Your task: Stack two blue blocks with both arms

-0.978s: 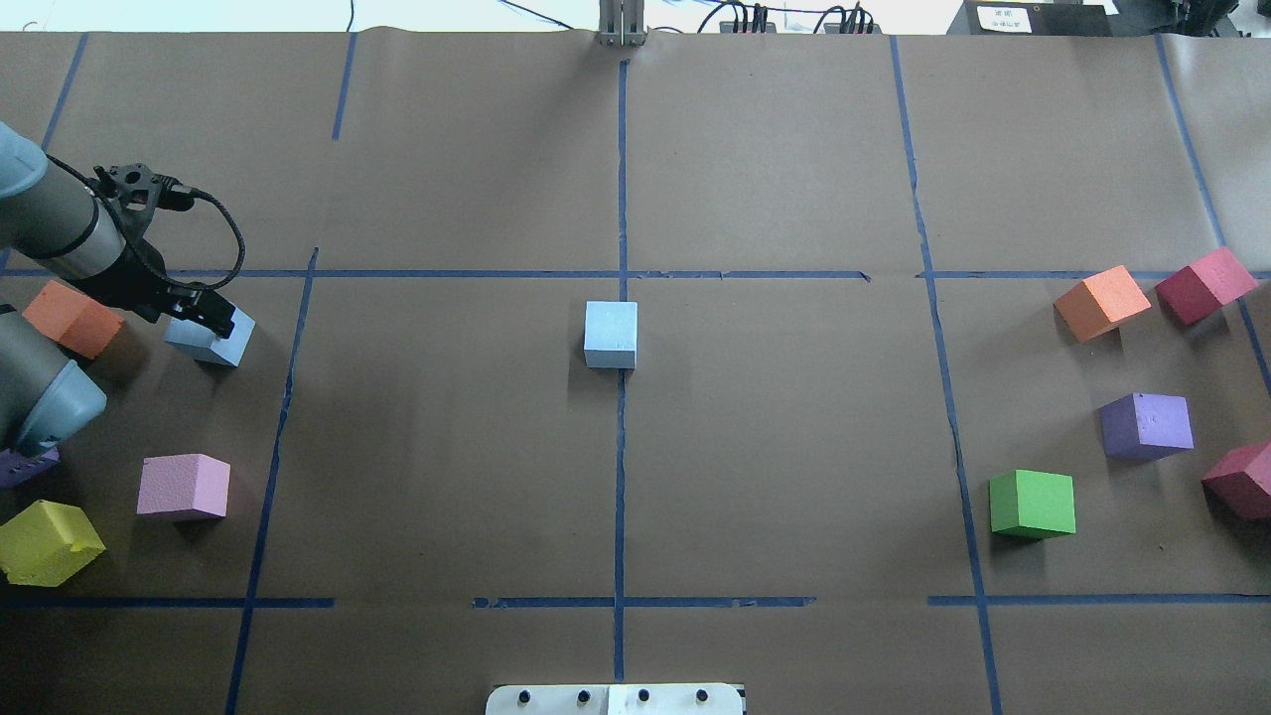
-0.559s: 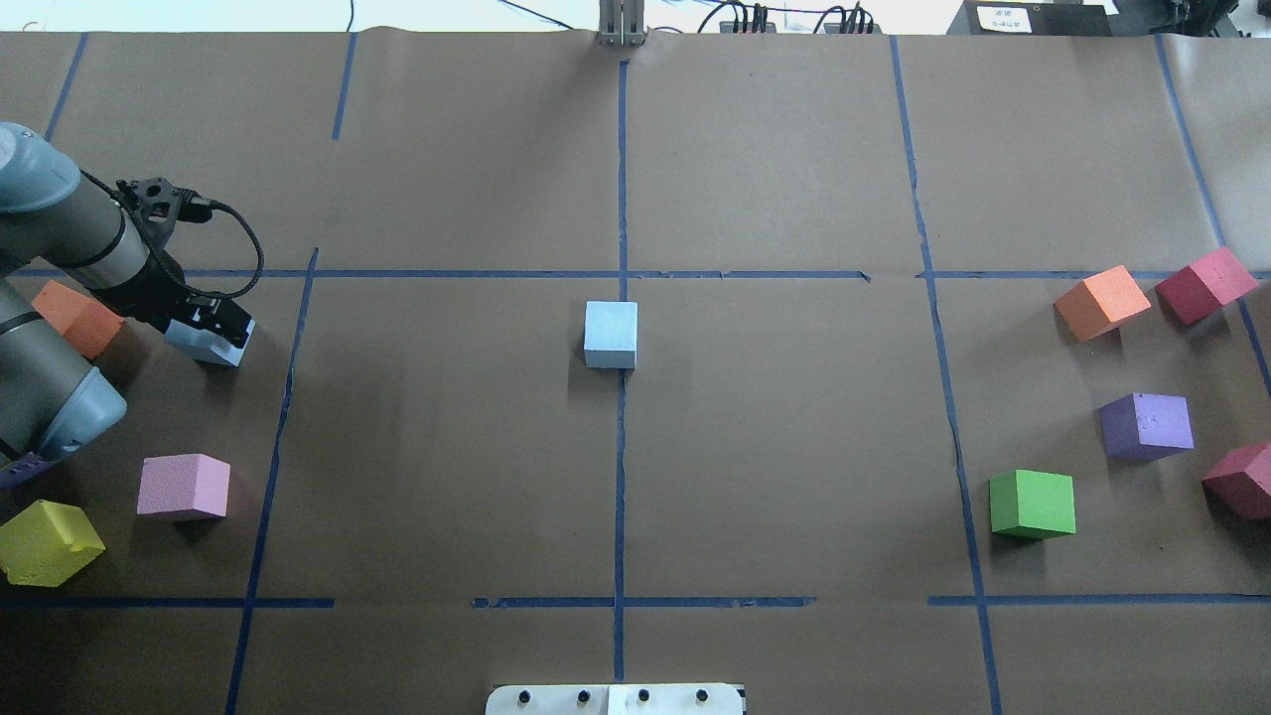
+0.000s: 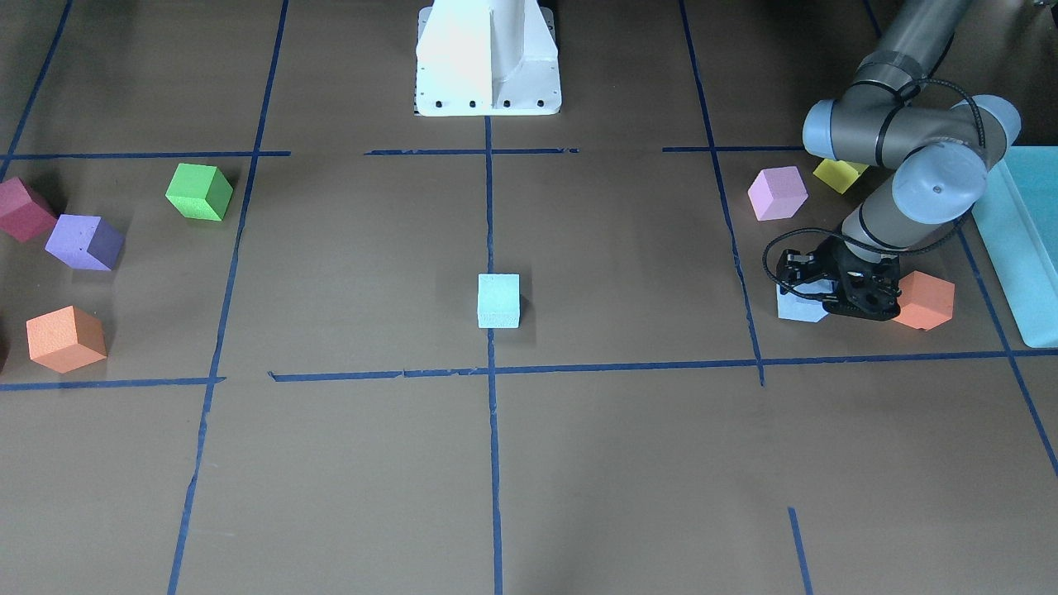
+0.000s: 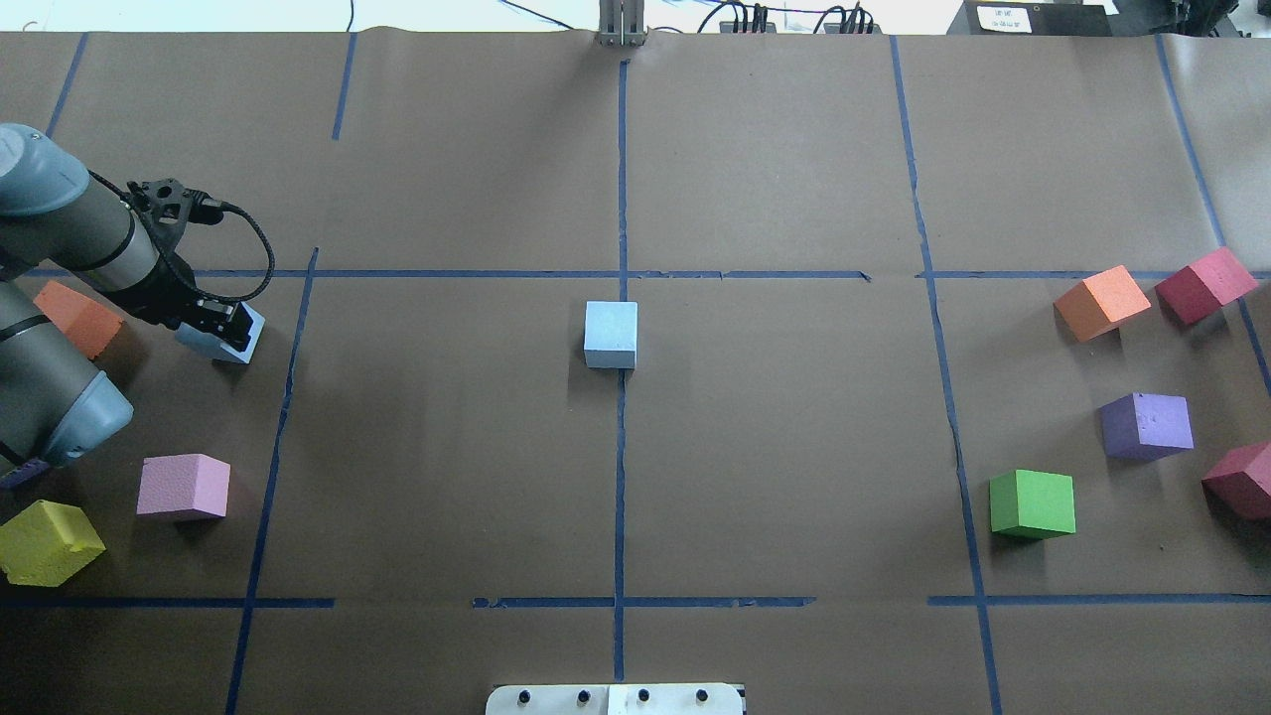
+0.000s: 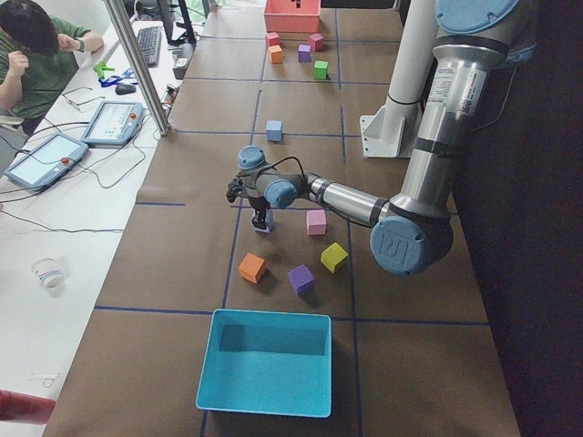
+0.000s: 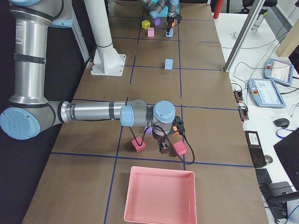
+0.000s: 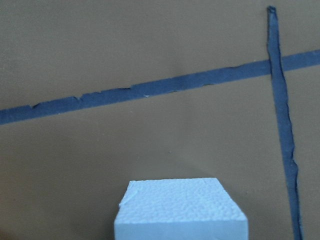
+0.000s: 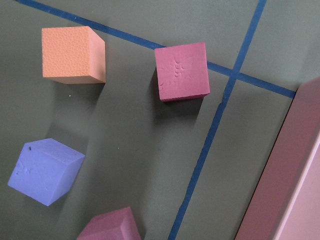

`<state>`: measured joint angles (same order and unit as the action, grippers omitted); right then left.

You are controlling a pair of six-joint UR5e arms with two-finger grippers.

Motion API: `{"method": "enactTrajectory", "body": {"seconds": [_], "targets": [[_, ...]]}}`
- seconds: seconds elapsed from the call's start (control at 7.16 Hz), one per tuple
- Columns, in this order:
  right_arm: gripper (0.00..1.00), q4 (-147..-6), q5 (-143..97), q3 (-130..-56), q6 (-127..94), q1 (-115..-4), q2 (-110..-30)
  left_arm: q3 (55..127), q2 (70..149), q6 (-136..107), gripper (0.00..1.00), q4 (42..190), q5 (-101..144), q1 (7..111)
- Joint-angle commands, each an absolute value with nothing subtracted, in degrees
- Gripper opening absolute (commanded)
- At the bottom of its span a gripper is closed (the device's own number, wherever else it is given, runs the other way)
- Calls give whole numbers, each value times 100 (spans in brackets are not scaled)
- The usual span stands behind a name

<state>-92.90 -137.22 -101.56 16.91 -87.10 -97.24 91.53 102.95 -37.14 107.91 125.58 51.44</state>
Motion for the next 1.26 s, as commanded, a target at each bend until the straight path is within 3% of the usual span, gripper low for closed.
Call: {"method": "enactTrajectory", "body": {"seconds": [0.0,0.42,0.84,1.12], "targets": [[100,-9290,-13729,-10160,1687,-8710,-9729,9675,10649,-4320,38,10410,12568,5150],[100,-9290,-13729,-10160,1679,-8710,-9729,9573,12458,-5523,40,8992,12481,4556],[100,-9290,-13729,-10151,1687,-8710,-9747,7872,14549,-6431,41,9026,11851,3818],[100,-9290,-13729,-10143,1687,-8710,-9747,7559,14749,-6425,43,9044,11795,3597]]}}
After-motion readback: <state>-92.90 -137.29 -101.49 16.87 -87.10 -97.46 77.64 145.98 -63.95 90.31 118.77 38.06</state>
